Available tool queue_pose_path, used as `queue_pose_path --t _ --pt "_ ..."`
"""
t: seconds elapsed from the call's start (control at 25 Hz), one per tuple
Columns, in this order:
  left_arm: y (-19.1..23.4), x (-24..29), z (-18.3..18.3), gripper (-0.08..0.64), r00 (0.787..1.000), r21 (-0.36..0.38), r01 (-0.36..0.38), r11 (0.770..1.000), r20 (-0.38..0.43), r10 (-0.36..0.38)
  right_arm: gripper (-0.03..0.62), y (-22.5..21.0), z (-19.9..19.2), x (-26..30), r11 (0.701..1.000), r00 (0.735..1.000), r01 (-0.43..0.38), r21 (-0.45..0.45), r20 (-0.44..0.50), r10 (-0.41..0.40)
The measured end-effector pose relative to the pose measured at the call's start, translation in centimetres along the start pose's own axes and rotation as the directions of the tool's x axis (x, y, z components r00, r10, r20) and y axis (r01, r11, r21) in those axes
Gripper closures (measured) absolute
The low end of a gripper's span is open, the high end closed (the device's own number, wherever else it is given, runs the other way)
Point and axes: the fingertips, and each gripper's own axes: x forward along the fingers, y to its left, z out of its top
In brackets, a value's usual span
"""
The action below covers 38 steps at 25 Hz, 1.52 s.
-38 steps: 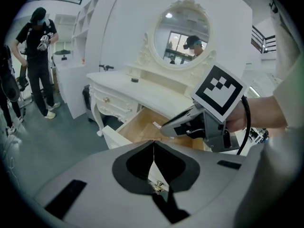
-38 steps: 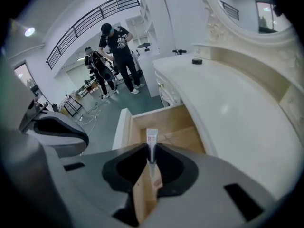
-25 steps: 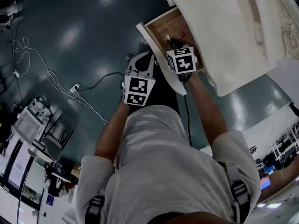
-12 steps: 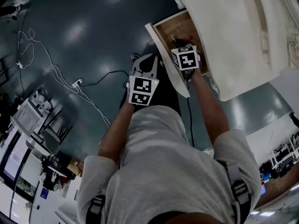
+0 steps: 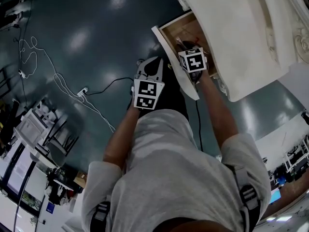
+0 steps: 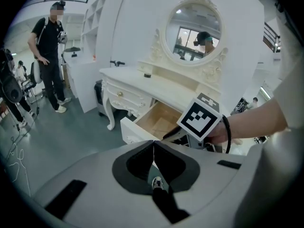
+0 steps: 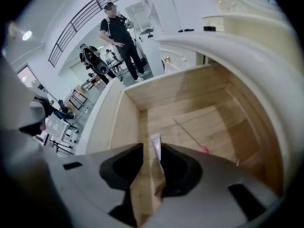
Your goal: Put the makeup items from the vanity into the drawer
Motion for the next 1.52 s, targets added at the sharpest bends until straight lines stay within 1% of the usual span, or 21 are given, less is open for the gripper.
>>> queue_pose_path --t 0.12,0.16,0.24,0.32,0.36,0.4,0.44,0.52,0.56,0.6,0.64,0.72,0.8,0.84,0.92,0.96,1.0,1.2,1.28,1.4,1.52 --pt "1.0 -1.5 0.5 0.552 1.000 0.002 0.009 1.000 0.028 -0.009 0.474 0.3 0.8 -2.2 0.998 0.998 0.058 0.000 0.037 -0.058" --pt "1.4 -2.2 0.7 0.552 0.999 -0.001 0.012 1.000 0.040 -0.012 0.485 0.4 1.0 -3.3 0.997 0.995 0.081 0.011 0.055 -0.081" --pt "2.0 -3.6 1.4 0.552 0.997 -0.013 0.020 1.000 0.073 -0.019 0.526 0.4 1.3 -6.2 0.991 0.987 0.124 0.053 0.099 -0.129" --pt "2.2 -4.5 2.6 0.552 0.993 -0.015 0.036 0.999 0.117 -0.034 0.543 -0.2 1.4 -9.7 0.978 0.968 0.186 0.094 0.152 -0.199" --pt "2.2 -4.8 3.3 0.552 0.989 0.000 0.047 0.999 0.140 -0.047 0.552 -0.8 1.5 -11.8 0.967 0.952 0.232 0.107 0.182 -0.248" --pt "2.1 -5.2 4.0 0.552 0.985 0.026 0.058 0.998 0.160 -0.062 0.560 -1.2 1.5 -14.0 0.952 0.929 0.285 0.114 0.213 -0.303" --pt "1.9 -5.7 4.6 0.552 0.981 0.057 0.068 0.996 0.178 -0.077 0.566 -1.4 1.5 -16.3 0.933 0.900 0.341 0.115 0.246 -0.359" --pt "1.4 -7.2 6.0 0.552 0.972 0.120 0.081 0.989 0.212 -0.105 0.574 -1.1 1.9 -21.3 0.891 0.835 0.441 0.104 0.316 -0.450" --pt "1.1 -8.1 6.7 0.552 0.965 0.147 0.086 0.985 0.232 -0.119 0.577 -0.5 2.3 -23.8 0.875 0.804 0.474 0.102 0.356 -0.477" --pt "0.7 -8.9 7.5 0.552 0.958 0.171 0.091 0.981 0.254 -0.133 0.577 0.4 2.9 -26.2 0.866 0.775 0.487 0.109 0.403 -0.486" --pt "0.4 -9.8 8.3 0.552 0.949 0.190 0.094 0.977 0.279 -0.146 0.577 1.7 3.7 -28.4 0.869 0.751 0.479 0.123 0.456 -0.478" --pt "0.0 -11.6 9.9 0.552 0.930 0.221 0.097 0.970 0.326 -0.167 0.577 5.1 5.5 -31.7 0.898 0.710 0.409 0.160 0.563 -0.424" --pt "-0.5 -13.3 11.0 0.552 0.914 0.247 0.098 0.964 0.361 -0.186 0.577 8.8 6.9 -33.5 0.921 0.667 0.344 0.185 0.642 -0.378" --pt "-0.7 -14.2 11.3 0.552 0.907 0.259 0.100 0.961 0.373 -0.195 0.577 10.4 7.3 -33.9 0.922 0.647 0.336 0.193 0.664 -0.374" --pt "-1.3 -15.7 11.4 0.552 0.897 0.278 0.109 0.954 0.386 -0.215 0.577 12.9 7.5 -34.0 0.911 0.616 0.356 0.207 0.681 -0.395" --pt "-1.5 -16.4 11.3 0.552 0.893 0.284 0.114 0.952 0.390 -0.223 0.577 13.9 7.4 -33.8 0.906 0.607 0.367 0.212 0.683 -0.406" --pt "-1.6 -17.0 11.1 0.552 0.890 0.289 0.119 0.950 0.392 -0.231 0.577 14.9 7.4 -33.5 0.902 0.604 0.375 0.214 0.681 -0.413" --pt "-0.8 -18.8 10.2 0.552 0.881 0.301 0.138 0.943 0.397 -0.256 0.577 18.0 7.7 -31.6 0.899 0.614 0.388 0.202 0.671 -0.416" --pt "-0.4 -18.6 10.1 0.552 0.881 0.294 0.145 0.945 0.395 -0.259 0.577 18.2 8.0 -31.0 0.902 0.623 0.383 0.200 0.665 -0.412" --pt "0.1 -17.8 10.2 0.552 0.889 0.284 0.152 0.947 0.379 -0.257 0.577 17.6 8.6 -30.1 0.906 0.642 0.351 0.234 0.644 -0.416" --pt "0.7 -16.8 11.5 0.552 0.891 0.288 0.150 0.946 0.375 -0.255 0.577 16.9 10.3 -30.1 0.914 0.645 0.332 0.233 0.651 -0.400"
